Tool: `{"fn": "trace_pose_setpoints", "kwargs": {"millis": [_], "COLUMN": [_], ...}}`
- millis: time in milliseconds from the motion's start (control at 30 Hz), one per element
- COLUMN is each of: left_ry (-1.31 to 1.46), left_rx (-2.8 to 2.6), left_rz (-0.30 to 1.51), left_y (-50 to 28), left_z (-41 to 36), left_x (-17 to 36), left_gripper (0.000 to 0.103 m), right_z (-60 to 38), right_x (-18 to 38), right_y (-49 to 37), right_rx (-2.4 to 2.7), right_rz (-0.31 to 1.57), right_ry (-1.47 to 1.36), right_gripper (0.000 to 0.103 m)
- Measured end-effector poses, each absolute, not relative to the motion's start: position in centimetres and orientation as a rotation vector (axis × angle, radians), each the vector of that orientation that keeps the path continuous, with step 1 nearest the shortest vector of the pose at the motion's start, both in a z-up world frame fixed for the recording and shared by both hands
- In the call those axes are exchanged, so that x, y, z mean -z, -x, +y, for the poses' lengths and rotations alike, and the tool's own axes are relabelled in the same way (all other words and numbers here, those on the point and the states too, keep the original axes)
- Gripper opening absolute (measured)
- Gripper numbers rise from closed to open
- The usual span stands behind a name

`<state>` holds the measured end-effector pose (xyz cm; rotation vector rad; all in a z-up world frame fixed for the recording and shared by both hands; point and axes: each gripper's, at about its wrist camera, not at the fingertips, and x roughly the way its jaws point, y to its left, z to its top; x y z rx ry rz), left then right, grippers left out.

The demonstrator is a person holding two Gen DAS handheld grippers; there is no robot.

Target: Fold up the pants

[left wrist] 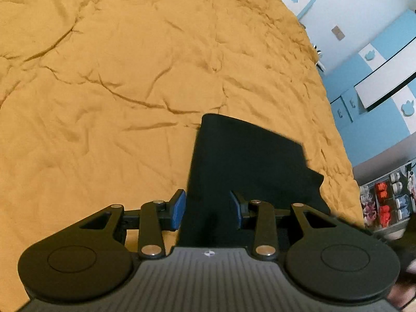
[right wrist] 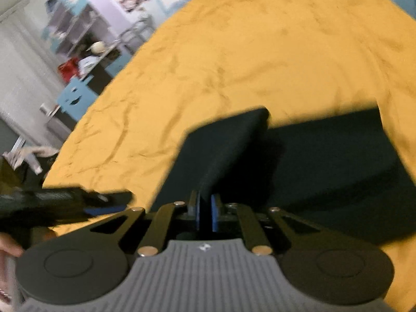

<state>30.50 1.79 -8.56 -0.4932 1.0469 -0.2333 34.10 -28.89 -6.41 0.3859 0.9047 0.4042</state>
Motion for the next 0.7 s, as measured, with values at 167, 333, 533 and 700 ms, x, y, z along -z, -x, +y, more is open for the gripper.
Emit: {"fn": "trace_pose_setpoints", "kwargs": {"millis": [167,333,533,700], "left_ry": [0.505,0.5,0.438,0.362], "left_rx": [0.253,0.285,0.339,0.358], "left_rz": [1.006,0.988,0.998,1.032], "left_y": [-30.1,-30.7,-32.2,-33.1], "left_z": [2.1,1.1,-2.3,-5.4], "left_x": [7.7,7.6,8.1,9.2], "left_gripper": [0.03,0.017,0.013,0.011], "right_z": [-30.0,-33.7,-39.9,-44.7], "right_x": [-0.1,-3.9,-2.8,1.7], "right_y": [-36.5,-37.6,-38.0,-38.0], "right_rx": [-0.452,-0.44,-0.354,-0.316], "right_rz": [0.875,0.869,0.929,0.978], "right_ry": [-0.323,-0.305,-0.297,-0.394], "right_gripper": [0.003,0.003,0.003,0.002]}}
